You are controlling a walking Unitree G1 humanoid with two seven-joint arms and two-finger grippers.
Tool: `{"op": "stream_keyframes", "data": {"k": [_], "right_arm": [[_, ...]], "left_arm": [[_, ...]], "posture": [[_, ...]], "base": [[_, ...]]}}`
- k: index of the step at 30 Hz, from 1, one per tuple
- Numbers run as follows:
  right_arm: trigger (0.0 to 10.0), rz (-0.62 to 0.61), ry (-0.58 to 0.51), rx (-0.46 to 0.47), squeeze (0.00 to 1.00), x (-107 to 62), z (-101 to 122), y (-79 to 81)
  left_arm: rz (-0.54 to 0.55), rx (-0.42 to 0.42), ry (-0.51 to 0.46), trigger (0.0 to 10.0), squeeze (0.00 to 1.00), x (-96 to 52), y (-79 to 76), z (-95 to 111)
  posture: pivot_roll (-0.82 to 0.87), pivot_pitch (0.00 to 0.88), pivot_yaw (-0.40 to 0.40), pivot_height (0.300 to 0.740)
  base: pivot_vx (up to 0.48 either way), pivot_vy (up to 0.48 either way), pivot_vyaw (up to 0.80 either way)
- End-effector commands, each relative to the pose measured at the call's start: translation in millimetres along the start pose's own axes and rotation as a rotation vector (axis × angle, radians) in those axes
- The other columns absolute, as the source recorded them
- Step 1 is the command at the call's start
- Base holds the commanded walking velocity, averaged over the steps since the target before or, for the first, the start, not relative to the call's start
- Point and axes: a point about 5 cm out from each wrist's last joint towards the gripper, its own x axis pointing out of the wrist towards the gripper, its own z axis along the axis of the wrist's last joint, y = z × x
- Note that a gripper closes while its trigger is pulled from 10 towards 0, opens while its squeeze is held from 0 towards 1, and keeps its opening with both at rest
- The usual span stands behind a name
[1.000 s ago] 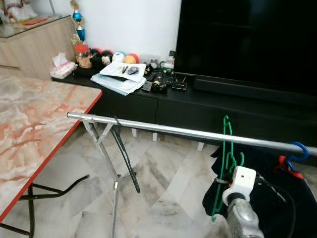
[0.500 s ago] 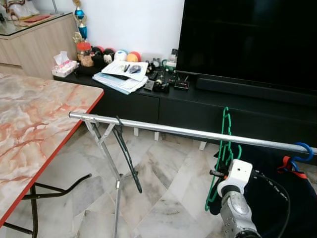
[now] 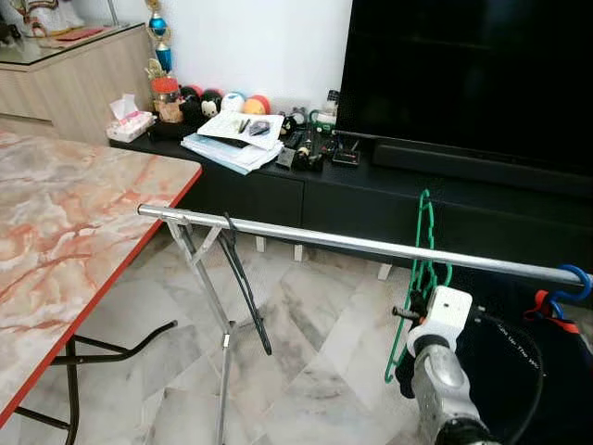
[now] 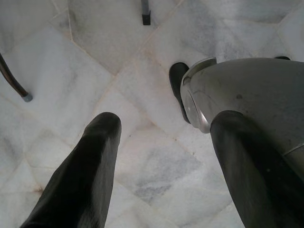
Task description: Hang hanger
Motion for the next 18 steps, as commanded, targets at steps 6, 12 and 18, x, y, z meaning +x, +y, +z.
{"op": "stream_keyframes", "data": {"k": [6,12,18], "right_arm": [[10.0,-0.003,0.065,-0.071,0.0,7.7,5.6,0.2],[10.0,-0.005,0.132,-0.101,0.0,10.9,5.5,0.2],[10.0,0.001,0.192,-0.094,0.0,12.2,3.7,1.9]], "left_arm": [[-0.03,0.016,0.027,10.0,0.0,-0.6,-6.7,-7.4],[-0.036,0.014,0.032,10.0,0.0,-0.6,-8.9,-8.7],[-0.047,0.018,0.039,10.0,0.0,-0.1,-12.8,-9.2]], "posture": [[0.01,0.082,-0.013,0.74],[0.01,0.084,-0.013,0.74],[0.01,0.083,-0.014,0.74]], "base": [[0.0,0.0,0.0],[0.0,0.0,0.0],[0.0,0.0,0.0]]}}
